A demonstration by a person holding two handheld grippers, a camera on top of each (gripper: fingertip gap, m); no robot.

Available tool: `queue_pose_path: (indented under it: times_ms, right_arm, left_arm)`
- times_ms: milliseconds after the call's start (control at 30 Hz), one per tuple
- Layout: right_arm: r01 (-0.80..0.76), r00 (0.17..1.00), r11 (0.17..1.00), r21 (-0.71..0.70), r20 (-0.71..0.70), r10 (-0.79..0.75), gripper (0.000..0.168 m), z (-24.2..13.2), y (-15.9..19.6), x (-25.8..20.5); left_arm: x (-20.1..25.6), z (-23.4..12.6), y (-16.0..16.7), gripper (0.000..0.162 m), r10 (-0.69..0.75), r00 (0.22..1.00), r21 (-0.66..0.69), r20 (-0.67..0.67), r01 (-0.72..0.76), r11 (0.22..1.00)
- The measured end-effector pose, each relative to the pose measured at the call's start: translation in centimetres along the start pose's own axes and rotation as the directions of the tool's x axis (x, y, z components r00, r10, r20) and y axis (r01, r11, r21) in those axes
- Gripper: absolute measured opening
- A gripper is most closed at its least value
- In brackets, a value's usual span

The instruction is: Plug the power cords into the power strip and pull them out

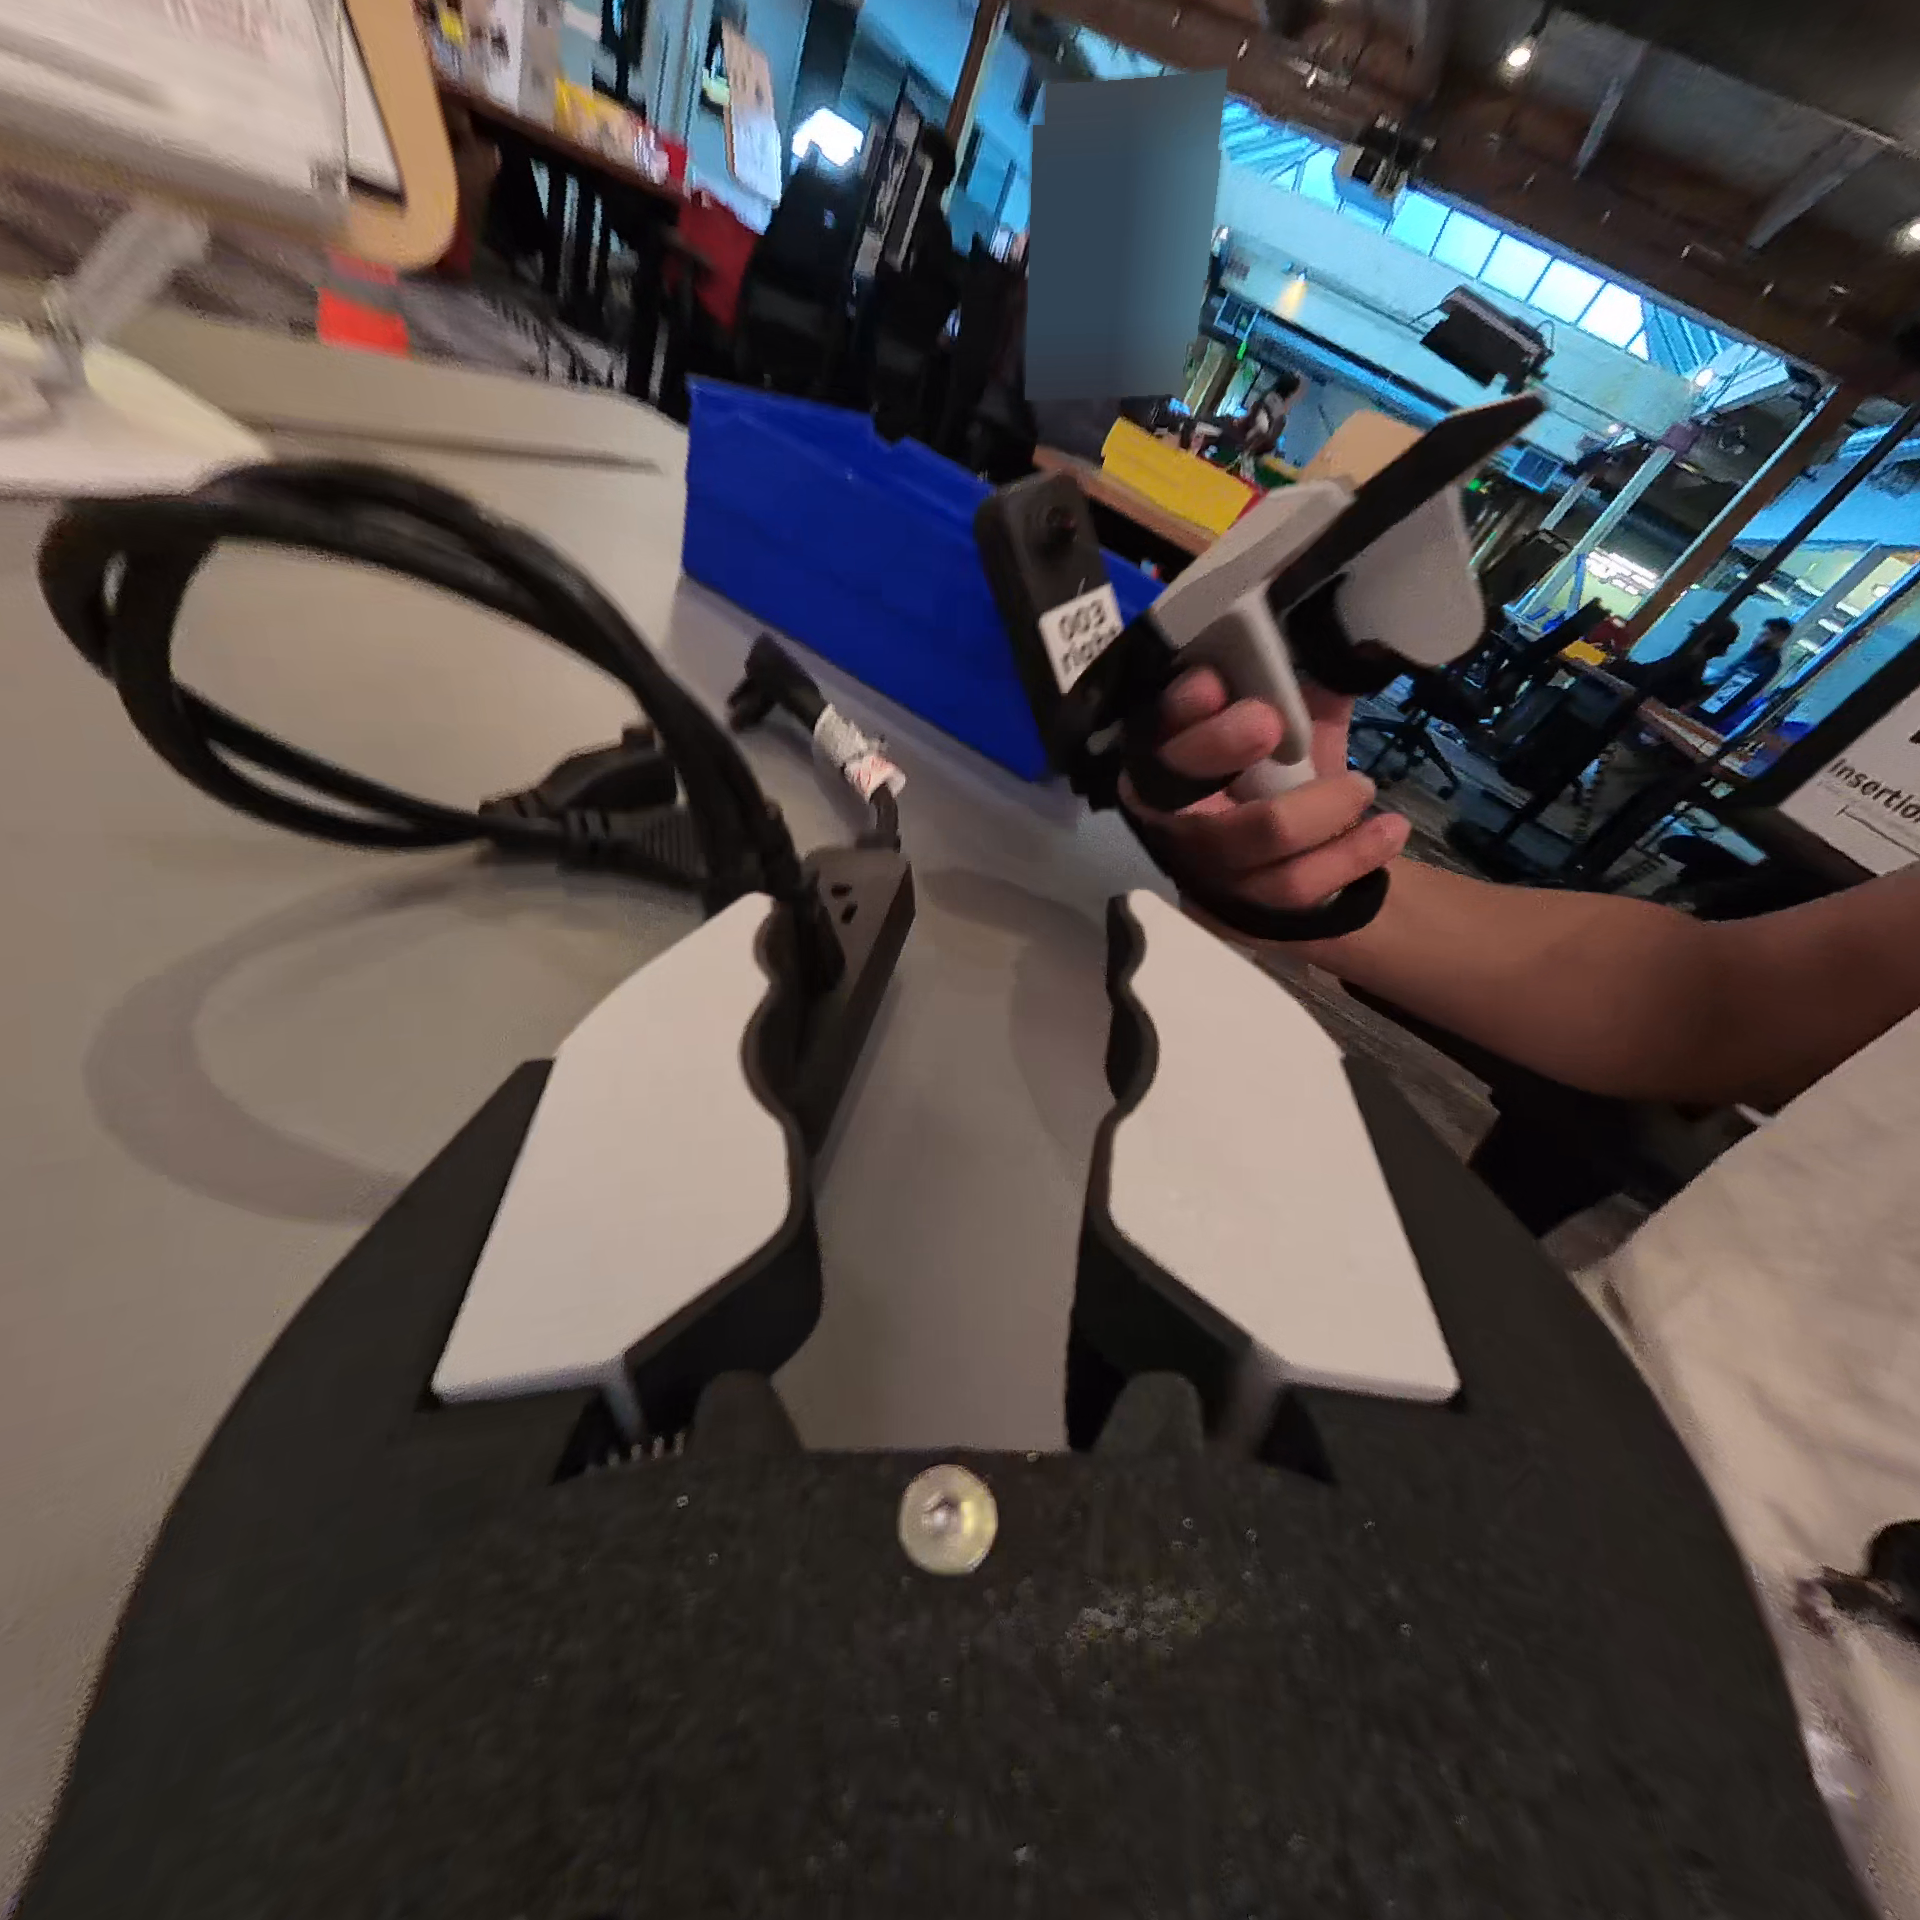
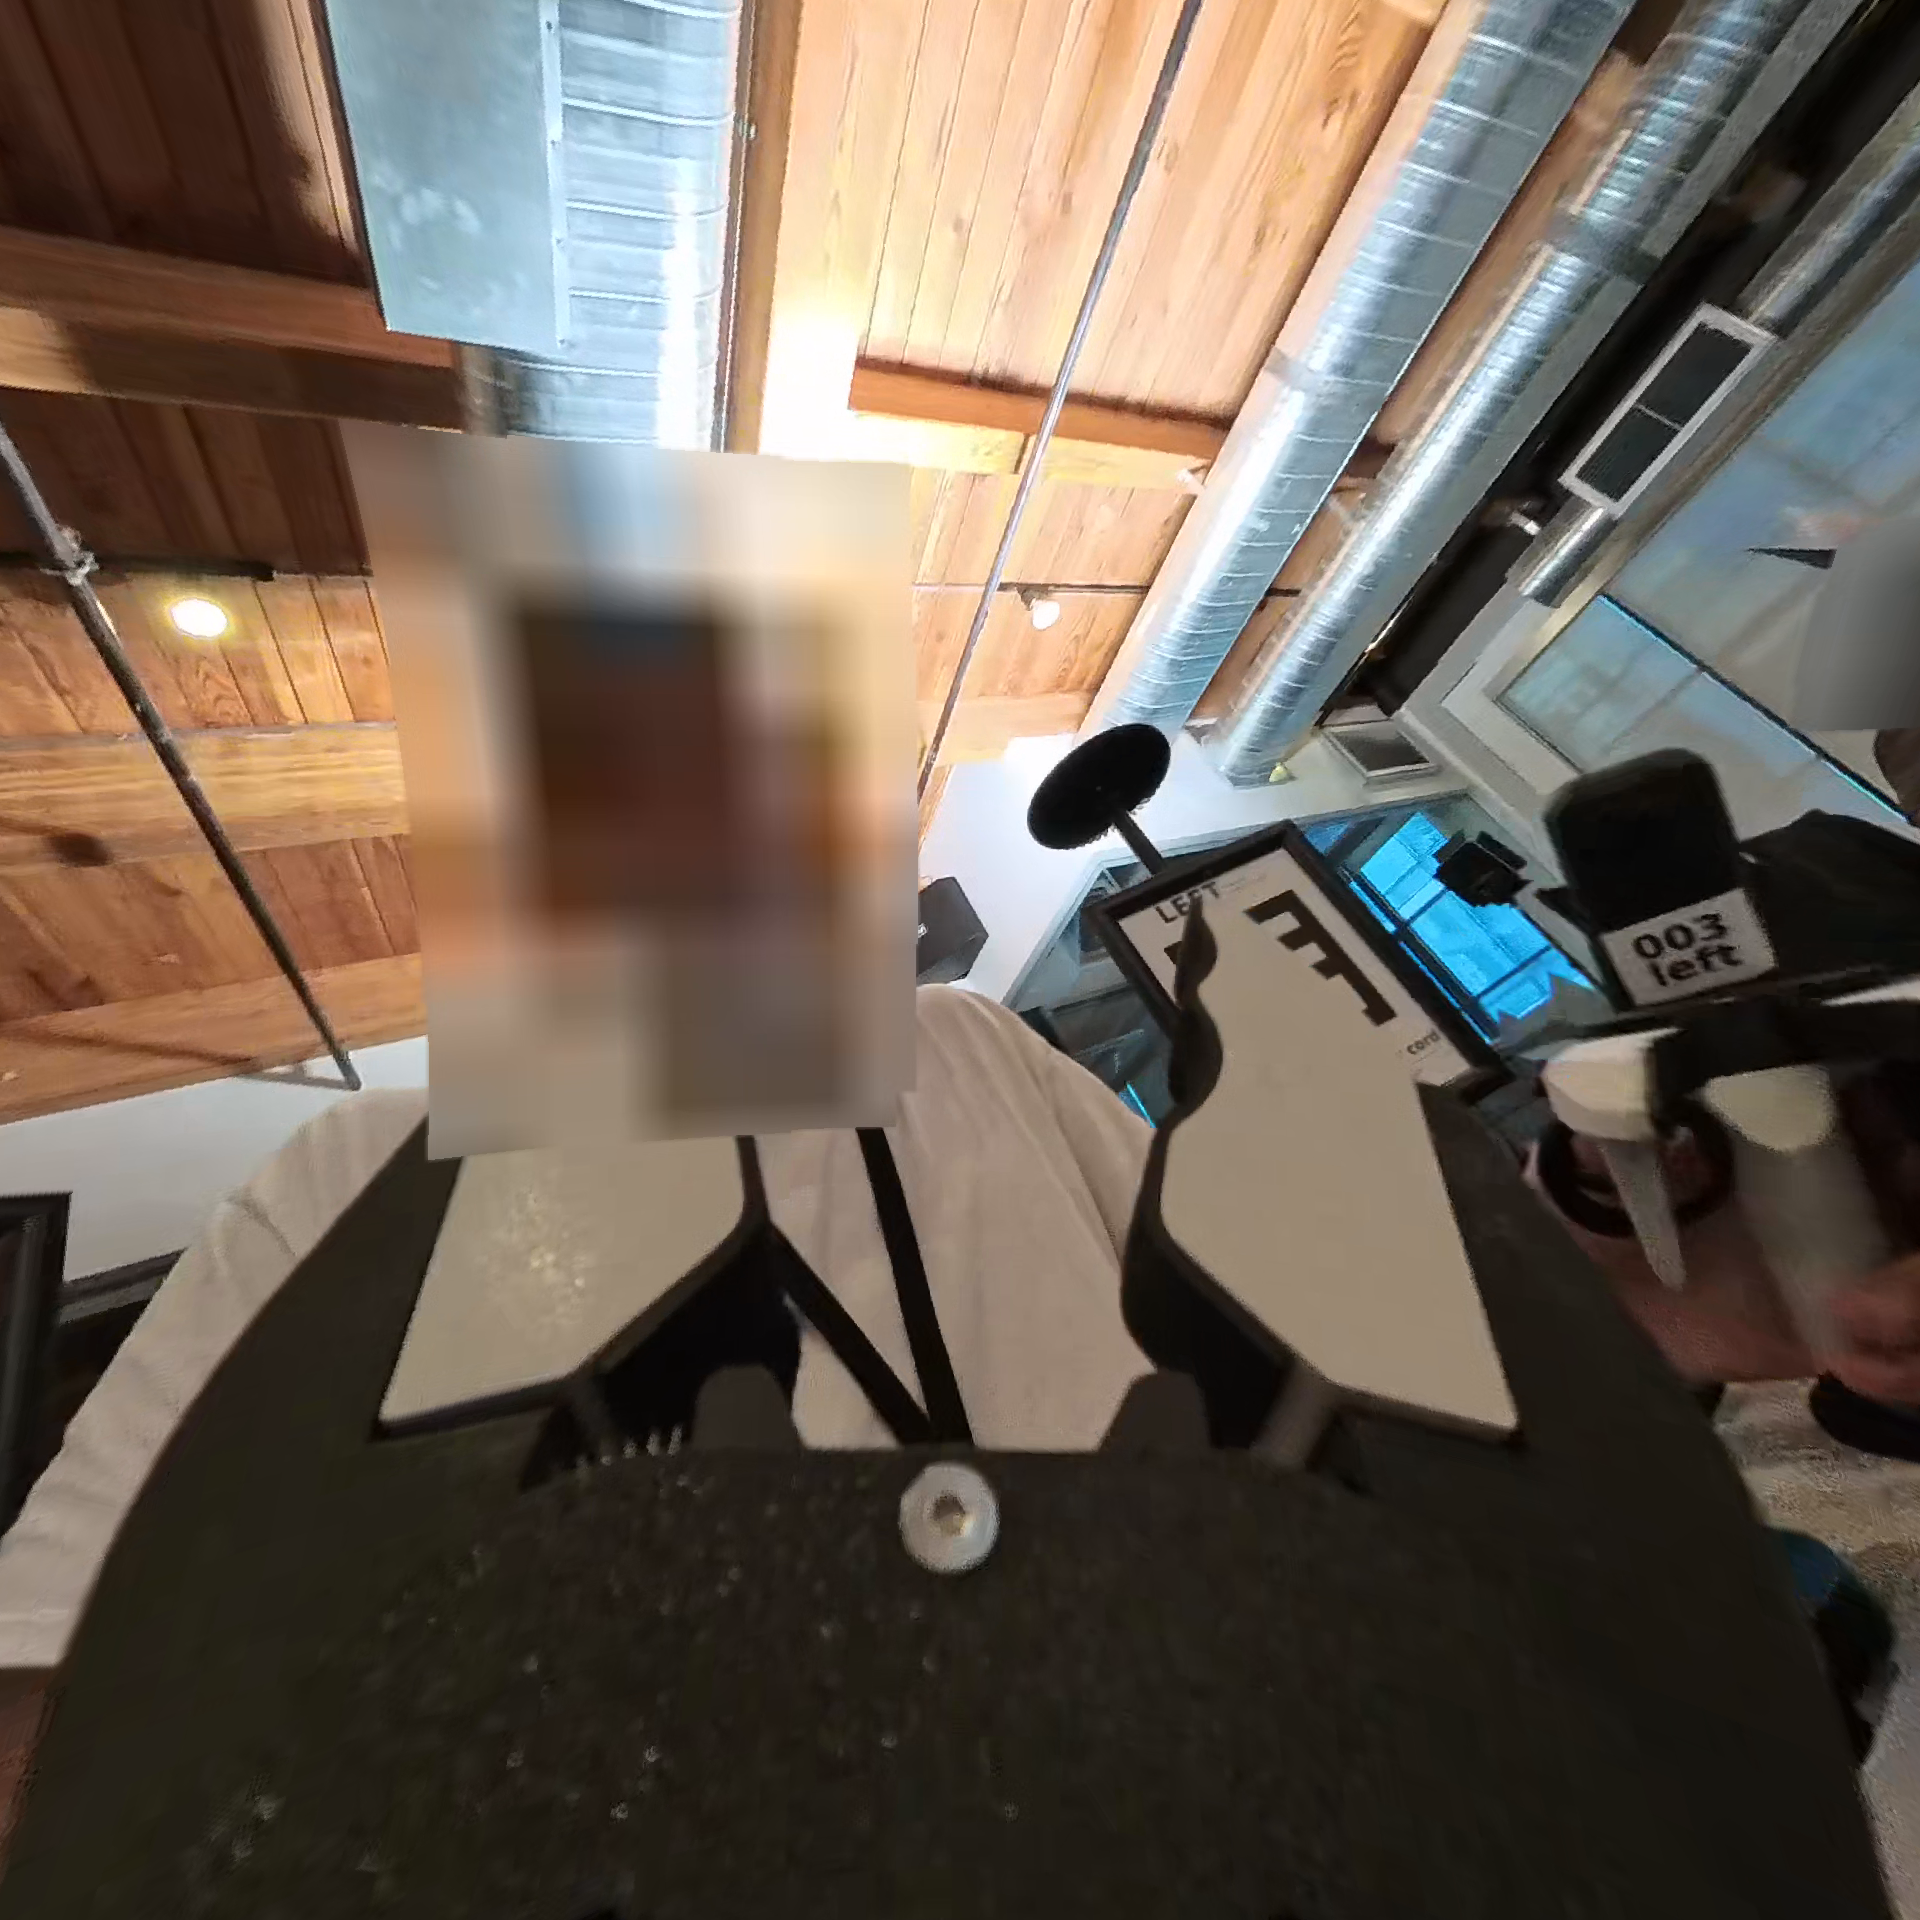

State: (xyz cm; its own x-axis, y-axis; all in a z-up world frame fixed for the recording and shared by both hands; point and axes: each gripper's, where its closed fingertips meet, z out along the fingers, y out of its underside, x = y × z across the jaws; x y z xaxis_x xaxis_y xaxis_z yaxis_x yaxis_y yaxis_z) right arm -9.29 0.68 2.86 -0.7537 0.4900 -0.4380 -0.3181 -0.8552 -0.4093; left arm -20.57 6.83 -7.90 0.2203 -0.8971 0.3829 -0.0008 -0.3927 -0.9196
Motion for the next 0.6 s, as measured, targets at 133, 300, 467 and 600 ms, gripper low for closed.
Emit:
queue_pose_path:
  times_ms: [133, 300, 467, 600]
  right_arm:
    - [0.000, 0.999, 1.000, -0.011, 0.035, 0.000, 0.080, 0.3, 0.3, -0.2]
    - [-0.022, 0.999, 1.000, -0.016, 0.038, 0.023, 0.077, 0.2, 0.4, 0.4]
    - [-0.025, 0.999, 1.000, -0.002, 0.040, 0.025, 0.077, -0.1, 0.1, 0.4]
    - [-0.017, 0.999, 1.000, 0.011, 0.028, 0.017, 0.072, -0.3, -0.3, 0.4]
  left_arm:
    - [-0.7, -0.1, 0.6, 0.059, -0.198, 0.979, -0.024, -0.041, 0.197, 0.980]
    - [-1.1, -0.2, 1.1, 0.052, -0.286, 0.956, -0.060, -0.066, 0.282, 0.957]
    - [-1.8, -0.3, 2.4, 0.038, -0.122, 0.991, -0.166, 0.051, 0.129, 0.978]
    - [-1.0, 0.2, 2.7, 0.019, 0.056, 0.997, -0.201, 0.061, -0.043, 0.979]
